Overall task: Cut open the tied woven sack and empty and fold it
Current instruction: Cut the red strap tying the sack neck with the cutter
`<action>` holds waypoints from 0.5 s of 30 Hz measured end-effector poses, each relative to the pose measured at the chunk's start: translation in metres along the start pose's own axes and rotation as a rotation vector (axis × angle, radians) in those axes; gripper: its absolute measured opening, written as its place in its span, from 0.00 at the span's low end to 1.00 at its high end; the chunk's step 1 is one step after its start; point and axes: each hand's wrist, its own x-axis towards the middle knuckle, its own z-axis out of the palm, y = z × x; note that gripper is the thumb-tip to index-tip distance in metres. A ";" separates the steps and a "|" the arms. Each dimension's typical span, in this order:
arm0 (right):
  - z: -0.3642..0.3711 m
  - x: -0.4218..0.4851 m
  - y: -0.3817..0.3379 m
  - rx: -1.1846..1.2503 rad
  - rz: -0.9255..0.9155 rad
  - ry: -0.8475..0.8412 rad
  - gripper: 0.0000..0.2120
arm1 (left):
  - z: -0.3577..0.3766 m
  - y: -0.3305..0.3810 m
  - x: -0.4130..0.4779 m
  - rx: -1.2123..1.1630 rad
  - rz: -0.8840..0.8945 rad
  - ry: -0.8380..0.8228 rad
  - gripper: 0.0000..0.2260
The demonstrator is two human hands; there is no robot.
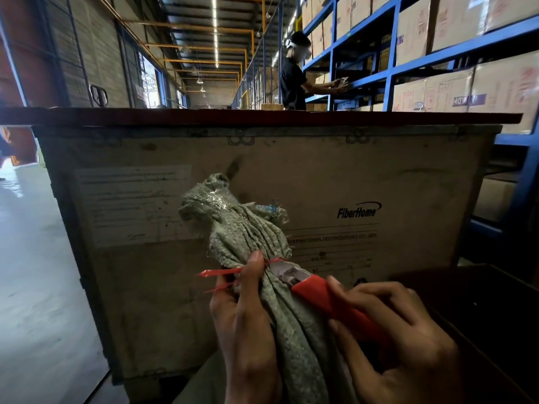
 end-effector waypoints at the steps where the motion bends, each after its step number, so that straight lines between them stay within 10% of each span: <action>1: 0.001 -0.001 0.000 -0.013 -0.005 0.010 0.16 | 0.000 0.000 0.000 -0.004 -0.025 0.002 0.09; 15: 0.020 -0.018 0.004 -0.136 -0.030 0.110 0.15 | 0.000 -0.029 0.006 -0.043 -0.040 0.016 0.17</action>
